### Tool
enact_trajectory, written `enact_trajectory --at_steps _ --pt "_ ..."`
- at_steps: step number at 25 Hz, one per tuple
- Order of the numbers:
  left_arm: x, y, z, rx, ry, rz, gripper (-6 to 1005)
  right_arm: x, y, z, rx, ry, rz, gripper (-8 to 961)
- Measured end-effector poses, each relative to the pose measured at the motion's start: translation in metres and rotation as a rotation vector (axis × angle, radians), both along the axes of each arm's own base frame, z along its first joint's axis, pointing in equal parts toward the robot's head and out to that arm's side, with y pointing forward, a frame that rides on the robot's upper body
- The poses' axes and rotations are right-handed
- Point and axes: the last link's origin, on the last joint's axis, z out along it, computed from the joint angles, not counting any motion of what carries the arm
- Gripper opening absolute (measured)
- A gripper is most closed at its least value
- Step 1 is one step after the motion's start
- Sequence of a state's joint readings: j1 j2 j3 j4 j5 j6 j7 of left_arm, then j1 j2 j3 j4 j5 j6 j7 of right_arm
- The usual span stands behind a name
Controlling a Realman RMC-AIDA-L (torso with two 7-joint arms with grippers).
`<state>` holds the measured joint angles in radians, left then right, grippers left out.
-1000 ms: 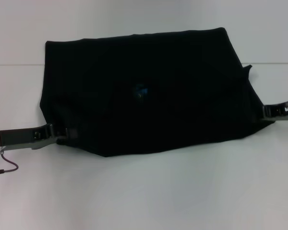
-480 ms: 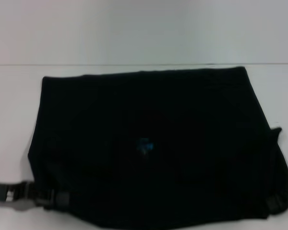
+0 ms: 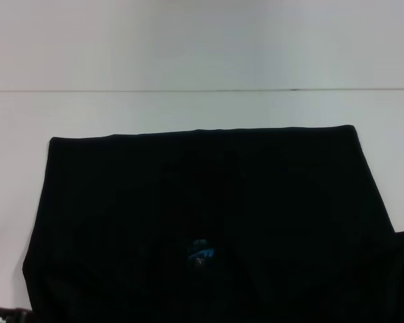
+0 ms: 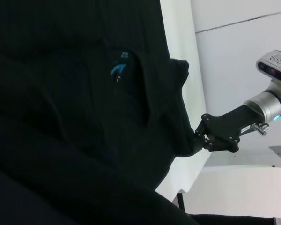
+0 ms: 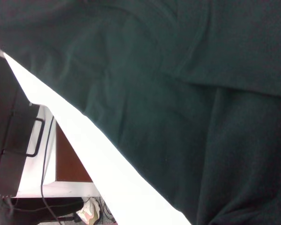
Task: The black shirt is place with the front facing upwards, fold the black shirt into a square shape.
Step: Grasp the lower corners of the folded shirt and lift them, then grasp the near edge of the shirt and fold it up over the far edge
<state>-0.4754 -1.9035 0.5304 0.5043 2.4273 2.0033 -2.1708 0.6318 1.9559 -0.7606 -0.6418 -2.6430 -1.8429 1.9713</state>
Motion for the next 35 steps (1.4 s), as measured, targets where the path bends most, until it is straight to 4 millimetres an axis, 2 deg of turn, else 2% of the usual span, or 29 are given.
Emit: enact_trajectory --at_steps 4,7,15,18,20,21,24,30,35 --pt "0.002 0.014 0.004 0.07 -0.005 0.01 76 -0.004 0.005 0.001 0.032 0.027 -0.001 47" --pt "0.004 0.032 0.015 0.196 -0.032 0.049 77 -0.007 0.017 0.01 0.128 0.08 -0.025 50" --pt "-0.006 0.085 0.044 0.581 -0.084 0.282 82 -0.001 0.073 0.042 0.601 0.231 -0.32 57" --pt "-0.012 0.102 0.042 0.702 -0.1 0.36 83 -0.002 0.092 0.046 0.749 0.301 -0.389 59" --pt "-0.012 0.105 0.04 0.719 -0.102 0.366 85 -0.005 0.102 0.045 0.814 0.339 -0.406 61" --pt "-0.009 0.115 0.032 0.775 -0.105 0.372 85 -0.008 0.107 0.043 0.842 0.357 -0.408 62" --pt "-0.005 0.125 0.021 0.813 -0.089 0.363 87 -0.019 0.121 0.036 0.905 0.384 -0.391 64" --pt "-0.006 0.141 0.014 0.881 -0.028 0.381 90 -0.032 0.143 0.027 0.991 0.353 -0.346 70" --pt "-0.003 0.152 0.013 0.948 -0.017 0.39 93 -0.033 0.153 0.025 1.046 0.316 -0.338 74"
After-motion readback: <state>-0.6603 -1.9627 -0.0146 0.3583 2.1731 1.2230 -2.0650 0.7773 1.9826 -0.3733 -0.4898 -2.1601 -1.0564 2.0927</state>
